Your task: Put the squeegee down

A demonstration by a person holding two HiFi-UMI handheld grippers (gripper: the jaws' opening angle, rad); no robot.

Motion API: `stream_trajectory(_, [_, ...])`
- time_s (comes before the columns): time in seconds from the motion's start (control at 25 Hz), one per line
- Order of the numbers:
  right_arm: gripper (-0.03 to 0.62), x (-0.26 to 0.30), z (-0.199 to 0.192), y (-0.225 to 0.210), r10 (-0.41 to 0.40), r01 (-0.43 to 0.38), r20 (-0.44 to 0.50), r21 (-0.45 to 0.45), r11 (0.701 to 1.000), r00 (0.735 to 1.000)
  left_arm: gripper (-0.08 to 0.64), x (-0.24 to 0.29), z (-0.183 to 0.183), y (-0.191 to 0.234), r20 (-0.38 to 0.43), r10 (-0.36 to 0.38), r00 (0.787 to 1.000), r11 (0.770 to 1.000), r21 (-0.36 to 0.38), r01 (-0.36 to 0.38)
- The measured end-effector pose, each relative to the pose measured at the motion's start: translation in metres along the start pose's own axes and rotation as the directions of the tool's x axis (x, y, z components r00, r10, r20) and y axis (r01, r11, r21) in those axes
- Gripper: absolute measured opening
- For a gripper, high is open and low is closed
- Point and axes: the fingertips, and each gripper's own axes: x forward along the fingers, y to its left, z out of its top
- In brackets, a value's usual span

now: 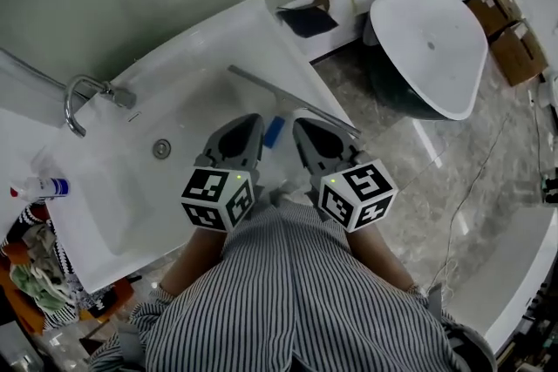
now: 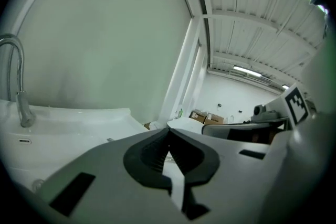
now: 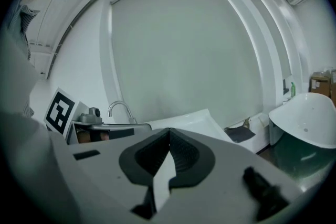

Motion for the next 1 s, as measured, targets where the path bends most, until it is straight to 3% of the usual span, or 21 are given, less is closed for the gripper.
stream_trajectory(0.16, [0.015,0.006,0.006,0.008,0.036,-0.036,0.0,-0.031,0.999,0.999,0.012,0.001,-0.01,-0.003,-0.046,0.023,0.999,1.0,0.021,-0.022])
stream_trajectory(0.6, [0.015,0.017,0.007,0.017,0.086,-0.086,-0.012,-0.058,0.995,0.996,0.012,-0.003,-0.007,-0.004,-0.034,0.002,0.999,1.0,0.019,-0.001])
stream_trajectory(0.88, [0.015,0.014,0.01,0.014,0.121,-0.135,-0.083,-0.184,0.974,0.989,0.012,-0.005,-0.01,-0.008,-0.044,-0.029,0.999,0.999,0.022,0.03])
stream_trajectory(1.0, [0.015,0.011,0.006,0.015,0.122,-0.155,-0.132,-0.282,0.947,0.984,0.012,-0.009,-0.015,-0.01,-0.061,-0.036,0.997,0.999,0.025,0.038])
